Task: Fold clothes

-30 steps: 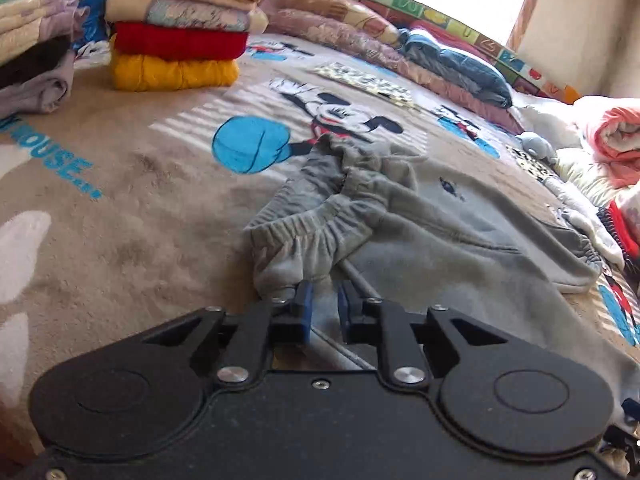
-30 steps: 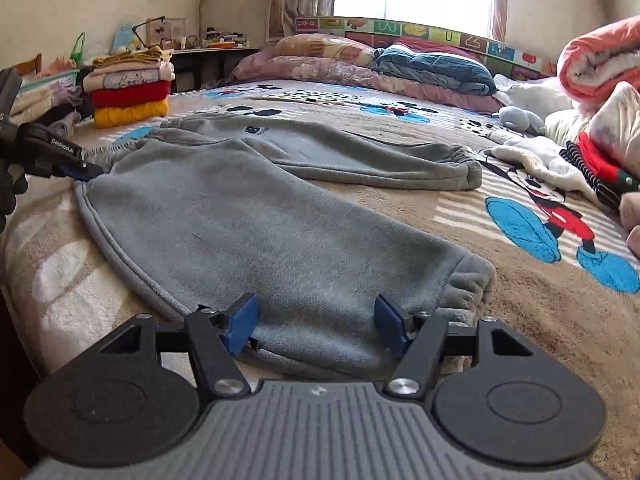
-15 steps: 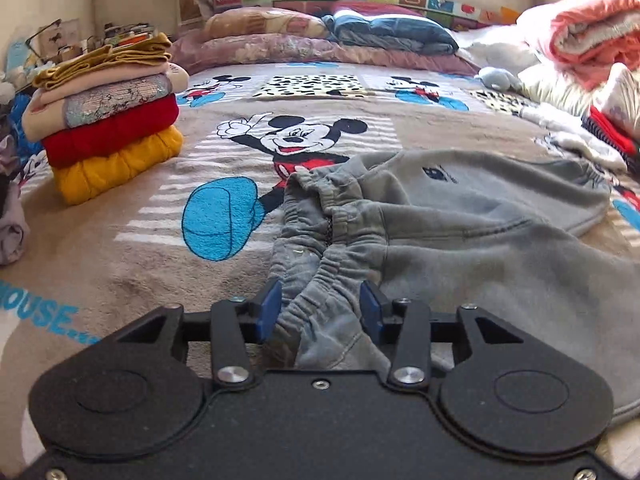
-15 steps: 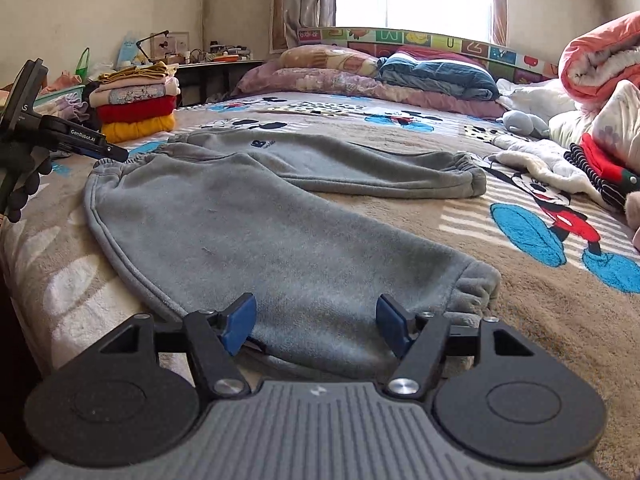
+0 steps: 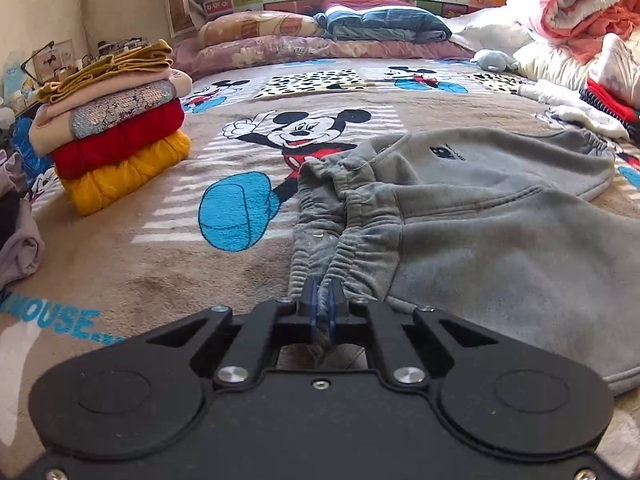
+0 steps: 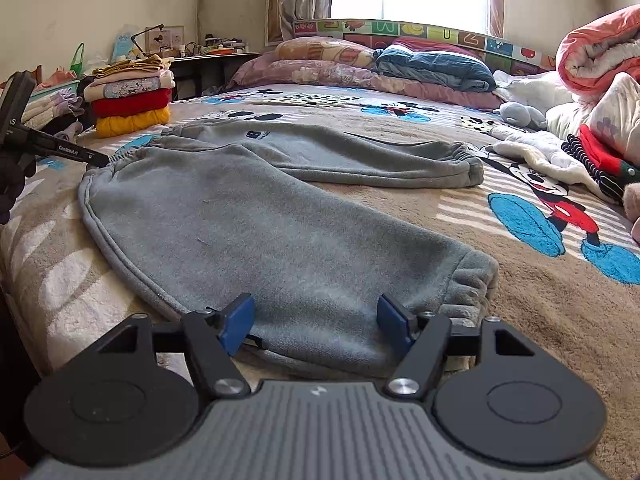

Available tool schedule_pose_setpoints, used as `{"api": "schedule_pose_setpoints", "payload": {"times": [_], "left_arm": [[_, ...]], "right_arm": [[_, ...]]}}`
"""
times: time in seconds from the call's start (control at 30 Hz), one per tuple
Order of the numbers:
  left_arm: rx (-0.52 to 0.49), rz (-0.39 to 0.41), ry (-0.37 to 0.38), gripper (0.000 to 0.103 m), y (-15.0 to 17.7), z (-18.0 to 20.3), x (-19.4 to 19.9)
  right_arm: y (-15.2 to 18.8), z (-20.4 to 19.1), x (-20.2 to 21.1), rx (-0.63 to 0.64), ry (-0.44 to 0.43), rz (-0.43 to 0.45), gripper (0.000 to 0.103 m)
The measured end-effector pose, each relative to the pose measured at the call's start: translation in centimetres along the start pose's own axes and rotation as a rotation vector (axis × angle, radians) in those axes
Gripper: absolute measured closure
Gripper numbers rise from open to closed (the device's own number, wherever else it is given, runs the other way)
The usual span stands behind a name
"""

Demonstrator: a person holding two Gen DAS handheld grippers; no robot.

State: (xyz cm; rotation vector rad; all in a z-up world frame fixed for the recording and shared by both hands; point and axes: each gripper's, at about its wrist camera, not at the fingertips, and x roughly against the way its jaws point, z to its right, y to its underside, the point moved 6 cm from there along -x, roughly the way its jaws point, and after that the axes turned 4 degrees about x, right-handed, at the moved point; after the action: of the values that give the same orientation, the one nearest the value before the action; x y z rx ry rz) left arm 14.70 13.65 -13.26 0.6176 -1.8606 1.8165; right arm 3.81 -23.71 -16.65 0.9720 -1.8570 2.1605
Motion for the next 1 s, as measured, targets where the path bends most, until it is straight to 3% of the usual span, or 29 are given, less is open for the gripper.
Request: {"api": "schedule_pose_setpoints", "payload": {"times": [0.17, 0.3, 0.43, 0.57, 0.63, 0.7, 0.8, 1.0], "left_arm": [[0.029, -0.039, -0.044, 0.097, 0.4, -1.0, -0.4], [0.104, 0.039, -0.024, 0.097, -0.7, -2.1, 1.3], [0.151, 0.089, 0.074, 0.096, -1.7, -1.5, 1.6], [0.096, 0.096, 0.146, 0.089, -1.8, 0.9, 0.8], [0.057, 0.047, 0.142, 0.082, -1.0, 1.6, -0.6], [0.035, -0.042, 0.089, 0.077, 0.2, 1.1, -2.4], [0.104, -0.067, 0.127, 0.076, 0.0, -0.1, -2.5], [0.124, -0.078, 0.141, 0.075, -0.8, -0.4, -1.9]], "right_arm": [[-0.3, 0.3, 0.5, -0.019, 0.004, -0.007, 0.035], [-1.4, 0.3, 1.5, -0.033, -0.018, 0.069, 0.035], [-2.7, -0.3, 1.2, -0.037, -0.051, 0.119, 0.035], [-4.0, -1.1, 0.4, -0.035, -0.088, 0.153, 0.035], [-4.3, -1.6, -0.5, -0.035, -0.111, 0.145, 0.035], [-4.3, -1.9, -1.7, -0.032, -0.126, 0.110, 0.035], [-3.0, -2.2, -4.1, -0.032, -0.139, -0.006, 0.033], [-2.8, -2.2, -3.5, -0.033, -0.174, -0.005, 0.030]]}}
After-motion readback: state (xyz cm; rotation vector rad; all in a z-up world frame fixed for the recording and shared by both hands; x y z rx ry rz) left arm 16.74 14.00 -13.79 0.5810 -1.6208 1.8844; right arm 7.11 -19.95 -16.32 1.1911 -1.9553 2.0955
